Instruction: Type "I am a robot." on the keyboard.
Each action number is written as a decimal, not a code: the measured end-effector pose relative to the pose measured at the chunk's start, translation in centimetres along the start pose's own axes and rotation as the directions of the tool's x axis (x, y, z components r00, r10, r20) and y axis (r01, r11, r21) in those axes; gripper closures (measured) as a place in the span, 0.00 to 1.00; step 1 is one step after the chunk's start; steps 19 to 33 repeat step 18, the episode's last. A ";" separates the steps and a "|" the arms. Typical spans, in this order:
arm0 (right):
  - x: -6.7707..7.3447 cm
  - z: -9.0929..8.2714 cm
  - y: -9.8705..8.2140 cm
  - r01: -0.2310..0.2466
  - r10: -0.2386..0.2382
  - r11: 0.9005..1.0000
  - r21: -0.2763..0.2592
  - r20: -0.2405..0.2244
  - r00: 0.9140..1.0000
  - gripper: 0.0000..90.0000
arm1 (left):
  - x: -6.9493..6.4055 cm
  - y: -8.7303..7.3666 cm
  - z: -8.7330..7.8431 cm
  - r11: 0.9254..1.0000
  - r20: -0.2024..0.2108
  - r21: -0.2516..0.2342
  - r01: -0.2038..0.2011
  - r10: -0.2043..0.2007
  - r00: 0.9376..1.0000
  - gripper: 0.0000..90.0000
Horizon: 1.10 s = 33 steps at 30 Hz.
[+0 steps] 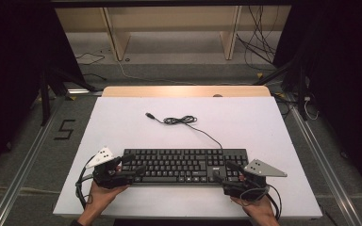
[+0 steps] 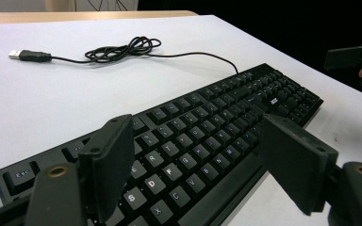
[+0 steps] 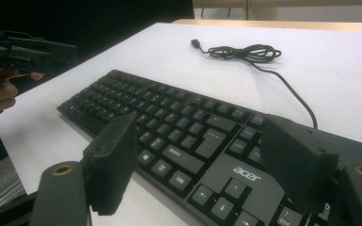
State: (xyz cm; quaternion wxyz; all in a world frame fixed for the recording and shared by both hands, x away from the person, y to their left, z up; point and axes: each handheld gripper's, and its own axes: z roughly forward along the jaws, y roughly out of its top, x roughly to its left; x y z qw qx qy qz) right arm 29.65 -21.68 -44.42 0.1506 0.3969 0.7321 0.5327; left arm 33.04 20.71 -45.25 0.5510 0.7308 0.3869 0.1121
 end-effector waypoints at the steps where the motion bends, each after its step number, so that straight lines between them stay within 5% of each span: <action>1: 0.0 0.0 0.0 0.000 0.000 1.000 0.000 0.001 1.000 0.33 | 0.0 0.0 0.0 1.000 -0.001 0.000 -0.001 0.001 1.000 0.30; 33: -0.1 0.0 0.1 0.006 -0.006 1.000 -0.005 0.006 1.000 0.33 | 0.0 0.0 0.0 1.000 -0.001 0.000 -0.003 0.003 1.000 0.30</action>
